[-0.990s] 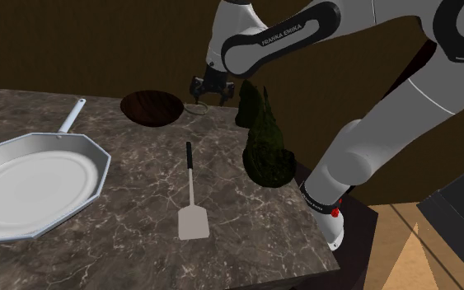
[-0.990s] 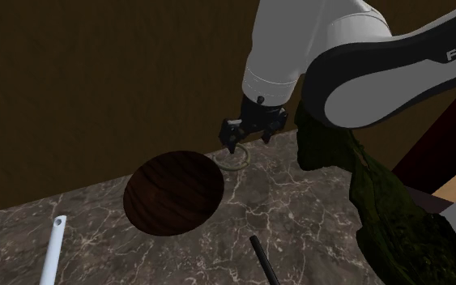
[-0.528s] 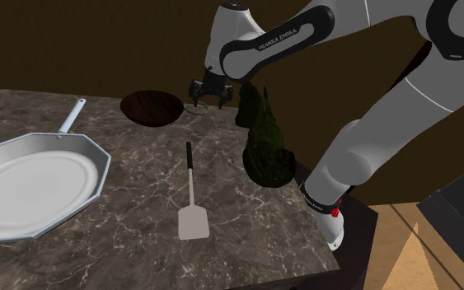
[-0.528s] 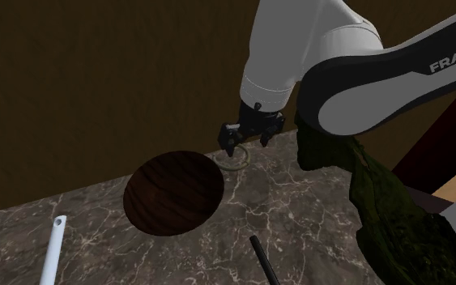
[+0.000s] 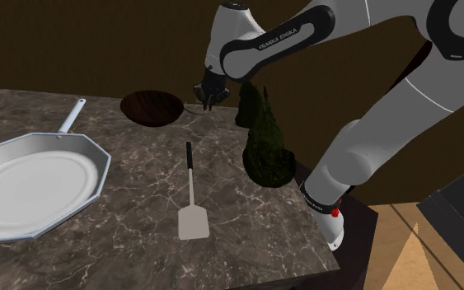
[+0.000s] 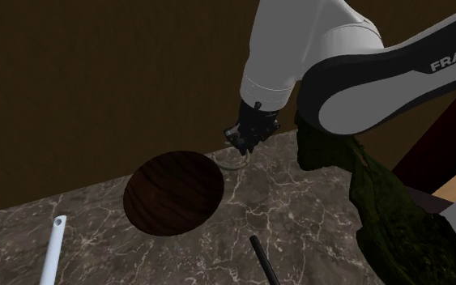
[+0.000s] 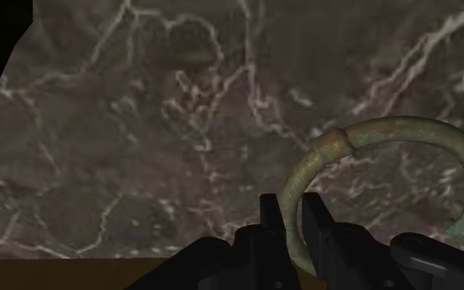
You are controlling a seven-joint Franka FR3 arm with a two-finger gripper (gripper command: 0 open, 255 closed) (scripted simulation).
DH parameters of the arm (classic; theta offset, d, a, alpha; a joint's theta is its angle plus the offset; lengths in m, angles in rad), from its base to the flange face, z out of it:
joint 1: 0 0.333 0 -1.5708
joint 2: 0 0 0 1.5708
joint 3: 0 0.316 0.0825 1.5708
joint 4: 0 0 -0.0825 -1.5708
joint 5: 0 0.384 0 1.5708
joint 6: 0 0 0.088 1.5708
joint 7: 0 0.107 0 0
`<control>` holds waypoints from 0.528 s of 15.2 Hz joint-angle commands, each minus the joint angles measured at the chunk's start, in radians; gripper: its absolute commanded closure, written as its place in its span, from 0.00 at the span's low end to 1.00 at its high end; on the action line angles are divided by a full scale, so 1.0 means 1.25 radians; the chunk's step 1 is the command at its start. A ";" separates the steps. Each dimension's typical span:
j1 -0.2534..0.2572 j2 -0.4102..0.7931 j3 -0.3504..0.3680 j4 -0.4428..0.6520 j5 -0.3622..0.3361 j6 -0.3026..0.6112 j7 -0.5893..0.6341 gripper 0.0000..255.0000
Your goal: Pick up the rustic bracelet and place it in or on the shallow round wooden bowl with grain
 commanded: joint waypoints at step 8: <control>0.002 -0.018 -0.001 0.015 0.007 -0.034 -0.007 1.00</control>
